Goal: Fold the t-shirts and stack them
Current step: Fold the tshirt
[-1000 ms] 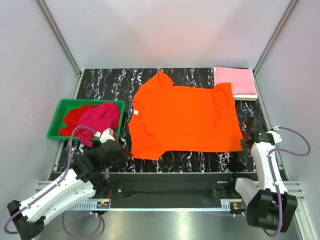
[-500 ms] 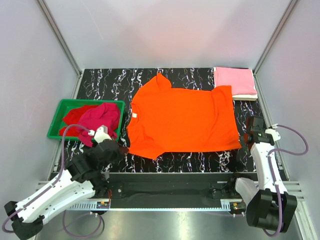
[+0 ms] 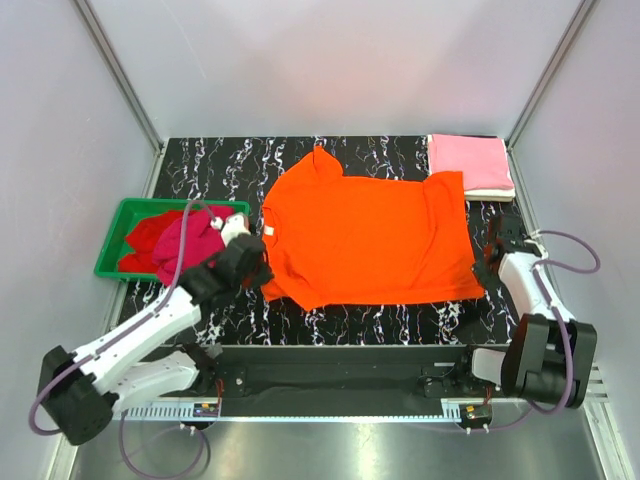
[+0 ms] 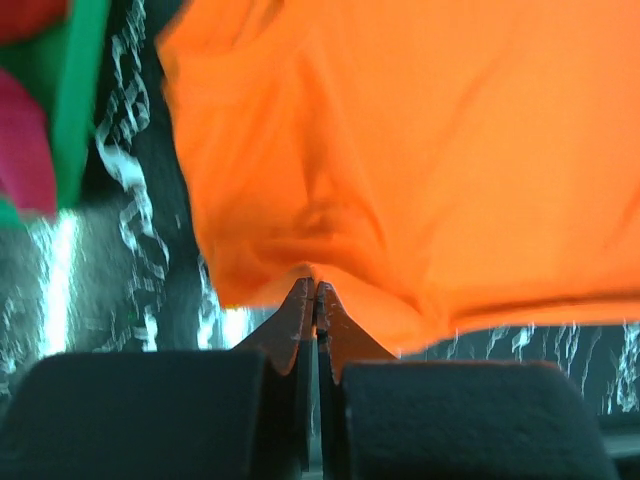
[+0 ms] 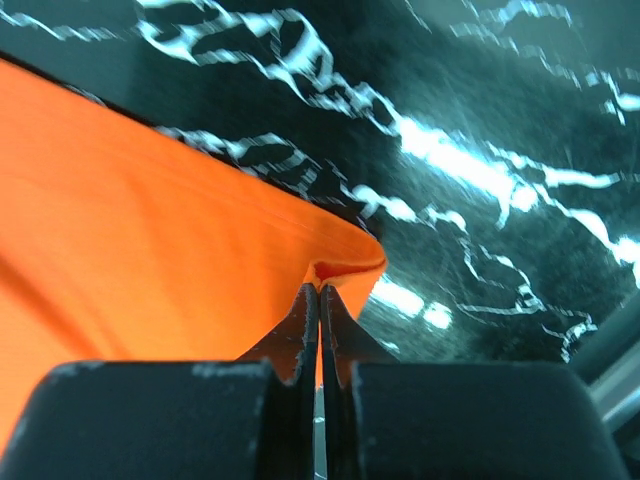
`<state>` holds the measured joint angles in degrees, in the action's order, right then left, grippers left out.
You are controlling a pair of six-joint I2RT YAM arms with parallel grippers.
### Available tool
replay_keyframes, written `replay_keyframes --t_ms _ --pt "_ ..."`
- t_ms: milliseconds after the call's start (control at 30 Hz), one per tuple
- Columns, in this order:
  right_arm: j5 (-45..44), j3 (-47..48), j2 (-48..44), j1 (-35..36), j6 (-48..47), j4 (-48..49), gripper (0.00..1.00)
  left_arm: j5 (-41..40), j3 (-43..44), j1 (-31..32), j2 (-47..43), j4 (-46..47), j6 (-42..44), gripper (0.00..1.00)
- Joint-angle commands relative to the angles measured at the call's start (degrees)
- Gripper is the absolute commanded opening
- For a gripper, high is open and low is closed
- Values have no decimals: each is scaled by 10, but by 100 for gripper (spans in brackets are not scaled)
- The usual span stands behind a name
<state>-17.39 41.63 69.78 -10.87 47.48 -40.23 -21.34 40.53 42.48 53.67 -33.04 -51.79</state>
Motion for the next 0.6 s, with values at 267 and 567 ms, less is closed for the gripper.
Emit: replay_keyframes --t_ms 267,567 --pt "1 88 105 -4 -66 60 0 161 124 -175 151 100 143 0" --pt "25 102 110 -4 -114 109 0 208 195 -227 260 106 174 0"
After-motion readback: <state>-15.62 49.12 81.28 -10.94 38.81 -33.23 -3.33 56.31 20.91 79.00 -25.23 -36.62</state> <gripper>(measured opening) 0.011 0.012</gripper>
